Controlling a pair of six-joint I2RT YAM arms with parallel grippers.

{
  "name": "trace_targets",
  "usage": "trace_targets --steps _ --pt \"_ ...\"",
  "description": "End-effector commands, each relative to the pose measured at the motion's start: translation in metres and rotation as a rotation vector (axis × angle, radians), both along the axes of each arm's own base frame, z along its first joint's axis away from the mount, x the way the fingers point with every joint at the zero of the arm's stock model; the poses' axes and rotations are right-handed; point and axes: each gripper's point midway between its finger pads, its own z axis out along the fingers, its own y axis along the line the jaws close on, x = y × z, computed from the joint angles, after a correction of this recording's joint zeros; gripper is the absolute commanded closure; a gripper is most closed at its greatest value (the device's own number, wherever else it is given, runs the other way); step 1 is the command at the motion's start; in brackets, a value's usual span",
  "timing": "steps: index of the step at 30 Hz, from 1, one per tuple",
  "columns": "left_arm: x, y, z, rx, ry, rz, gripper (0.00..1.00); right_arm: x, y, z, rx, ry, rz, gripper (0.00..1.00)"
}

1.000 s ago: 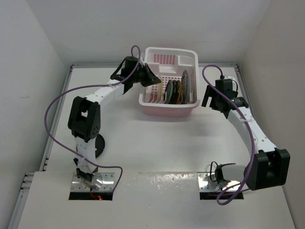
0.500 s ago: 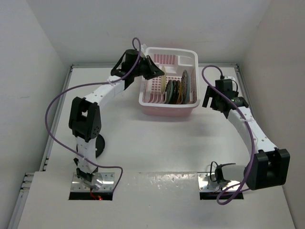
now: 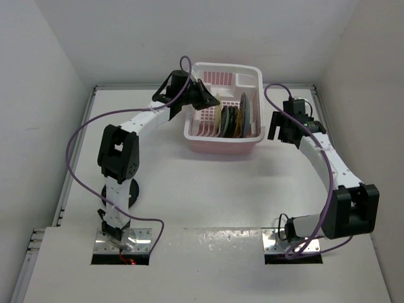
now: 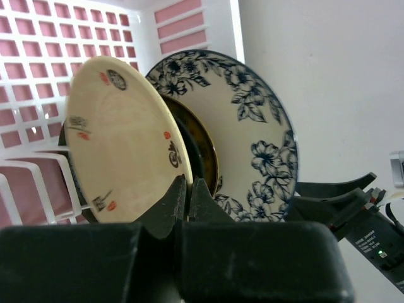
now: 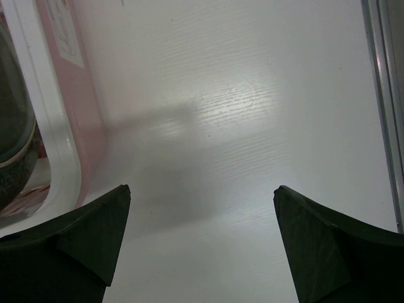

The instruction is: Load the plates into the dish rack

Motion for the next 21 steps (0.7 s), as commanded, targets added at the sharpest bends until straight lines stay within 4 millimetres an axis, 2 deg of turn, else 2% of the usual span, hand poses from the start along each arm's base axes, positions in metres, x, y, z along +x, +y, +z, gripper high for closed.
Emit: trace_targets --steps 1,4,9,11,13,15,16,17,20,21 --pt "-0.003 -0.010 -0.002 -0.031 0.014 -0.009 1.00 0.010 -0.005 0.018 -0.019 -0.038 0.003 0.07" --pt "0.002 -0.011 -0.011 -0.031 0.025 0.002 1.00 0.006 -0.007 0.019 -0.022 -0.032 -0.004 0.07" --pt "-0.002 -0.002 -0.034 0.042 0.095 0.042 1.00 0.004 -0.012 0.021 -0.037 -0.033 -0.011 0.07" --pt "-0.002 0.003 -0.022 0.061 0.064 0.052 1.00 0.004 -0.013 0.023 -0.040 -0.035 -0.011 0.07" --pt "-0.004 0.006 -0.026 0.080 0.072 0.057 1.00 0.005 -0.011 0.022 -0.037 -0.037 -0.005 0.07" --pt "-0.006 0.007 -0.033 0.092 0.080 0.053 1.00 0.006 -0.012 0.022 -0.037 -0.037 -0.009 0.07" --pt "-0.007 0.008 -0.044 0.109 0.090 0.048 1.00 0.005 -0.012 0.020 -0.038 -0.032 -0.008 0.07" --pt "-0.011 0.002 -0.049 0.114 0.093 0.024 0.98 0.004 -0.013 0.020 -0.043 -0.028 -0.008 0.07" --pt "-0.014 0.000 -0.072 0.144 0.117 -0.010 0.92 0.003 -0.013 0.019 -0.047 -0.026 -0.005 0.07" --pt "-0.012 -0.001 -0.067 0.140 0.108 -0.010 0.85 0.002 -0.013 0.019 -0.050 -0.023 -0.002 0.07"
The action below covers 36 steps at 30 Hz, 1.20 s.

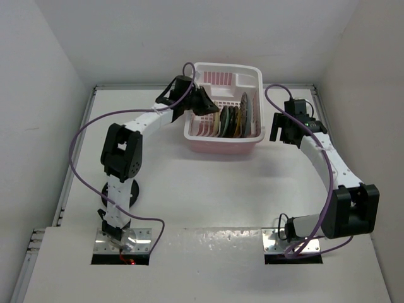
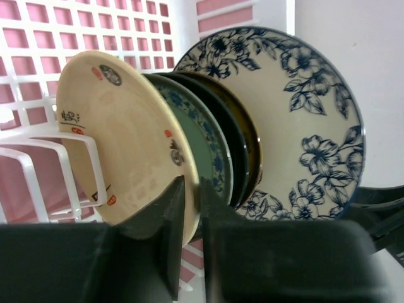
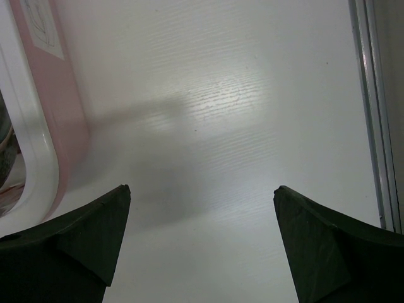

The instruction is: Load the plates into the dish rack

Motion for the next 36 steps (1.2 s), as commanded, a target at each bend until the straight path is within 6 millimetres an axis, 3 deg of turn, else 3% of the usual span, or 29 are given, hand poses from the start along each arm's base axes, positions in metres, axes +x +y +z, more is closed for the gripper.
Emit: trace_targets --steps 1,4,6,11,13,15,16,17,19,20,21,22,23,24,25,27,31,34,36 --pt "-0.010 -0.003 -0.029 0.058 0.040 -0.041 0.79 0.007 -0.004 0.021 -0.023 -0.054 0.001 0.07" --pt "-0.005 -0.004 -0.019 0.060 0.002 -0.051 0.59 0.007 -0.005 0.022 -0.028 -0.060 0.007 0.07" --pt "-0.003 -0.007 0.009 0.057 -0.090 -0.086 0.49 0.008 -0.004 0.022 -0.024 -0.062 0.008 0.07" --pt "-0.007 -0.005 0.067 0.080 -0.326 -0.206 0.35 0.016 0.001 0.027 -0.013 -0.097 0.035 0.07" --pt "-0.013 0.010 0.111 0.121 -0.521 -0.269 0.28 0.020 0.004 0.031 -0.005 -0.114 0.059 0.05" --pt "-0.022 0.024 0.135 0.183 -0.660 -0.300 0.24 0.023 0.007 0.034 -0.004 -0.131 0.076 0.04" --pt "-0.027 0.036 0.134 0.231 -0.705 -0.313 0.22 0.025 0.009 0.036 -0.006 -0.136 0.090 0.04" --pt "-0.044 0.049 0.163 0.316 -0.866 -0.349 0.22 0.030 0.013 0.041 -0.003 -0.166 0.099 0.03" --pt "-0.054 0.085 0.145 0.491 -0.906 -0.351 0.22 0.034 0.016 0.044 -0.008 -0.187 0.114 0.03" --pt "-0.076 0.107 0.151 0.640 -0.992 -0.409 0.22 0.037 0.021 0.049 -0.012 -0.209 0.129 0.03" --pt "-0.080 0.133 0.136 0.776 -0.971 -0.404 0.22 0.037 0.022 0.048 -0.015 -0.212 0.133 0.03" --pt "-0.097 0.151 0.094 0.874 -0.899 -0.481 0.22 0.037 0.031 0.047 -0.028 -0.216 0.174 0.03" --pt "-0.121 0.173 0.065 0.995 -0.852 -0.614 0.22 0.038 0.032 0.047 -0.047 -0.223 0.178 0.03" --pt "-0.139 0.196 0.065 1.113 -0.832 -0.607 0.21 0.039 0.034 0.047 -0.057 -0.231 0.184 0.03" --pt "-0.160 0.217 0.026 1.178 -0.728 -0.662 0.18 0.037 0.037 0.048 -0.072 -0.230 0.201 0.03" --pt "-0.189 0.244 0.003 1.288 -0.624 -0.693 0.14 0.035 0.044 0.044 -0.078 -0.224 0.225 0.03" --pt "-0.249 0.280 -0.056 1.332 -0.420 -0.819 0.08 0.029 0.053 0.040 -0.075 -0.227 0.250 0.03" --pt "-0.278 0.296 -0.090 1.373 -0.307 -0.905 0.08 0.028 0.059 0.039 -0.068 -0.221 0.270 0.03" --pt "-0.283 0.306 -0.100 1.425 -0.268 -0.892 0.08 0.027 0.062 0.040 -0.073 -0.219 0.281 0.03"
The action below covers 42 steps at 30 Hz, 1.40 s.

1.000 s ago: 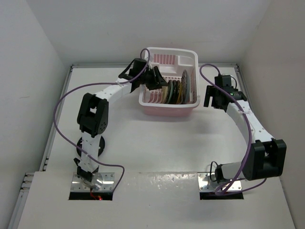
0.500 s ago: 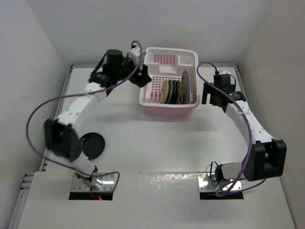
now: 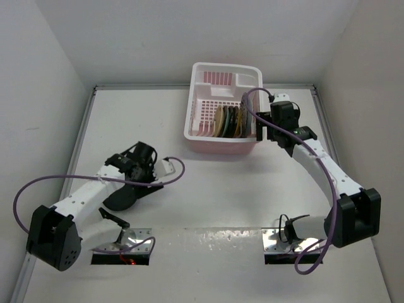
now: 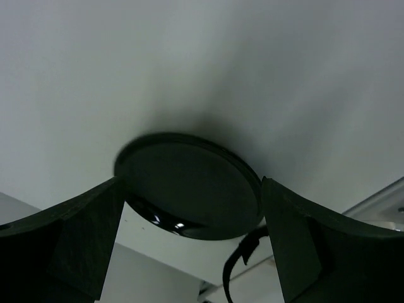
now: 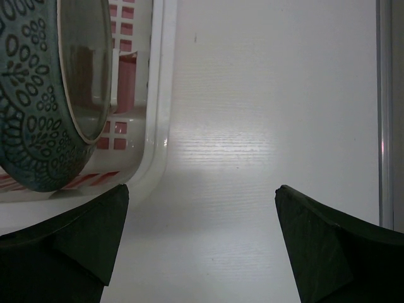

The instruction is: Load the plates into the dish rack

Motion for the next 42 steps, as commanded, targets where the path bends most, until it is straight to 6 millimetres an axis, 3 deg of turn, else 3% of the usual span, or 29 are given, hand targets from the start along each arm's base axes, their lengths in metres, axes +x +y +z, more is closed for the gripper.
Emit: trace_targets --steps 1,5,12,14,17,20,21,23,24,27,28,29,33,34,37,38,40,41,42 --pt "-0.019 0.033 -0.011 0.173 0.011 0.030 0.08 0.005 0.005 0.019 -0.001 -0.070 0.014 0.03" --pt "-0.039 0.028 -0.034 0.133 0.087 0.033 0.08 0.005 0.009 0.021 -0.005 -0.068 0.026 0.03" --pt "-0.038 0.042 -0.070 0.222 0.067 0.113 0.10 0.003 0.012 0.020 -0.011 -0.063 0.036 0.03" --pt "-0.037 0.040 -0.075 0.211 0.064 0.111 0.11 0.004 0.012 0.022 -0.012 -0.068 0.038 0.03" --pt "-0.028 0.053 -0.080 0.280 0.002 0.142 0.16 0.003 0.012 0.021 -0.013 -0.063 0.043 0.03" --pt "-0.031 0.053 -0.088 0.289 0.023 0.138 0.34 0.002 0.013 0.020 -0.016 -0.058 0.048 0.03" --pt "-0.033 0.052 -0.090 0.283 0.037 0.133 0.46 0.002 0.014 0.022 -0.014 -0.064 0.055 0.03" --pt "-0.034 0.048 -0.092 0.259 0.050 0.125 0.58 0.002 0.013 0.021 -0.019 -0.064 0.056 0.03" --pt "-0.031 0.041 -0.090 0.225 0.045 0.118 0.73 0.002 0.013 0.023 -0.019 -0.071 0.061 0.03" --pt "-0.022 0.033 -0.084 0.191 0.027 0.124 0.94 0.003 0.014 0.023 -0.024 -0.077 0.068 0.03" --pt "-0.013 0.028 -0.077 0.176 0.002 0.126 1.00 0.003 0.014 0.023 -0.026 -0.076 0.070 0.03" --pt "-0.009 0.026 -0.072 0.166 -0.008 0.137 1.00 0.004 0.014 0.024 -0.028 -0.078 0.074 0.03" --pt "0.049 0.009 -0.017 0.052 -0.156 0.253 1.00 0.007 0.012 0.024 -0.027 -0.087 0.052 0.03" --pt "0.079 0.002 0.014 -0.009 -0.218 0.304 1.00 0.008 0.011 0.024 -0.021 -0.088 0.044 0.03" --pt "0.119 -0.007 0.062 -0.166 -0.273 0.430 1.00 0.012 0.005 0.024 0.038 -0.087 -0.007 0.03" --pt "0.145 -0.016 0.106 -0.254 -0.359 0.452 1.00 0.015 -0.005 0.025 0.060 -0.092 -0.040 0.03" --pt "0.169 -0.026 0.134 -0.364 -0.382 0.510 1.00 0.017 -0.005 0.026 0.124 -0.101 -0.063 0.03" --pt "0.187 -0.035 0.176 -0.470 -0.443 0.499 1.00 0.017 -0.007 0.025 0.134 -0.101 -0.071 0.03" --pt "0.199 -0.044 0.185 -0.514 -0.438 0.499 1.00 0.018 -0.012 0.026 0.150 -0.108 -0.093 0.03"
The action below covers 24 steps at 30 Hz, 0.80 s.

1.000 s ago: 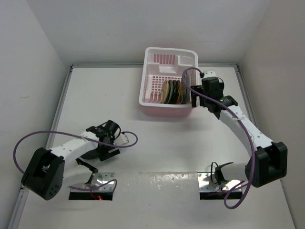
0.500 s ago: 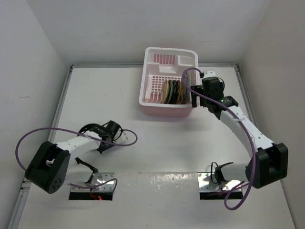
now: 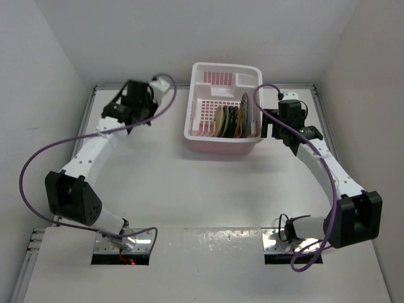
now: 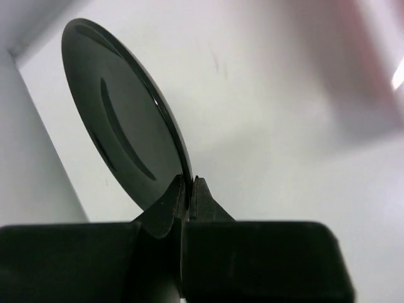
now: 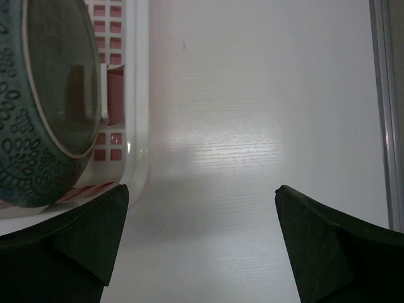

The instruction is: Load the plates into the dish rack

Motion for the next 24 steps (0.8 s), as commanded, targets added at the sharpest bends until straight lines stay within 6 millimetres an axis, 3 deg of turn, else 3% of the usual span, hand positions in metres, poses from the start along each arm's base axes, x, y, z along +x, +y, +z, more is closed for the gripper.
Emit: trace_targets --steps 1,2,3,4,5,6,7,8,10,11,14,16,20,23,24 --pt "0.036 -0.032 0.073 -0.295 -0.126 0.025 1.00 0.017 -0.003 0.023 0.109 -0.092 -0.052 0.03" --pt "0.041 -0.048 0.089 -0.369 -0.134 -0.021 1.00 0.018 -0.004 0.024 0.116 -0.097 -0.059 0.03" --pt "0.052 -0.059 0.131 -0.439 -0.214 -0.054 1.00 0.017 -0.005 0.024 0.121 -0.093 -0.063 0.03" --pt "0.058 -0.071 0.146 -0.498 -0.233 -0.085 1.00 0.018 -0.009 0.023 0.119 -0.088 -0.073 0.03" --pt "0.063 -0.095 0.148 -0.608 -0.183 -0.144 1.00 0.019 -0.009 0.020 0.124 -0.082 -0.077 0.03" --pt "0.065 -0.108 0.171 -0.676 -0.207 -0.191 1.00 0.019 -0.012 0.019 0.124 -0.077 -0.084 0.03" --pt "0.067 -0.119 0.175 -0.737 -0.185 -0.219 1.00 0.020 -0.013 0.019 0.127 -0.076 -0.090 0.03" --pt "0.067 -0.144 0.175 -0.855 -0.119 -0.270 1.00 0.022 -0.014 0.018 0.128 -0.076 -0.098 0.04" --pt "0.069 -0.167 0.179 -0.959 -0.083 -0.330 1.00 0.022 -0.016 0.013 0.120 -0.058 -0.113 0.04" --pt "0.063 -0.180 0.178 -1.010 -0.033 -0.358 1.00 0.023 -0.020 0.011 0.113 -0.054 -0.127 0.04" --pt "0.073 -0.191 0.158 -1.054 0.017 -0.327 1.00 0.022 -0.023 0.003 0.104 -0.021 -0.155 0.04" --pt "0.078 -0.200 0.132 -1.080 0.085 -0.289 1.00 0.018 -0.025 -0.003 0.105 0.011 -0.172 0.04" --pt "0.077 -0.226 0.116 -1.105 0.156 -0.318 1.00 0.016 -0.030 -0.008 0.090 0.051 -0.190 0.04" --pt "0.081 -0.229 0.111 -1.117 0.169 -0.306 1.00 0.012 -0.034 -0.014 0.074 0.098 -0.203 0.04" --pt "0.085 -0.229 0.099 -1.117 0.189 -0.277 1.00 0.011 -0.035 -0.017 0.063 0.115 -0.204 0.04"
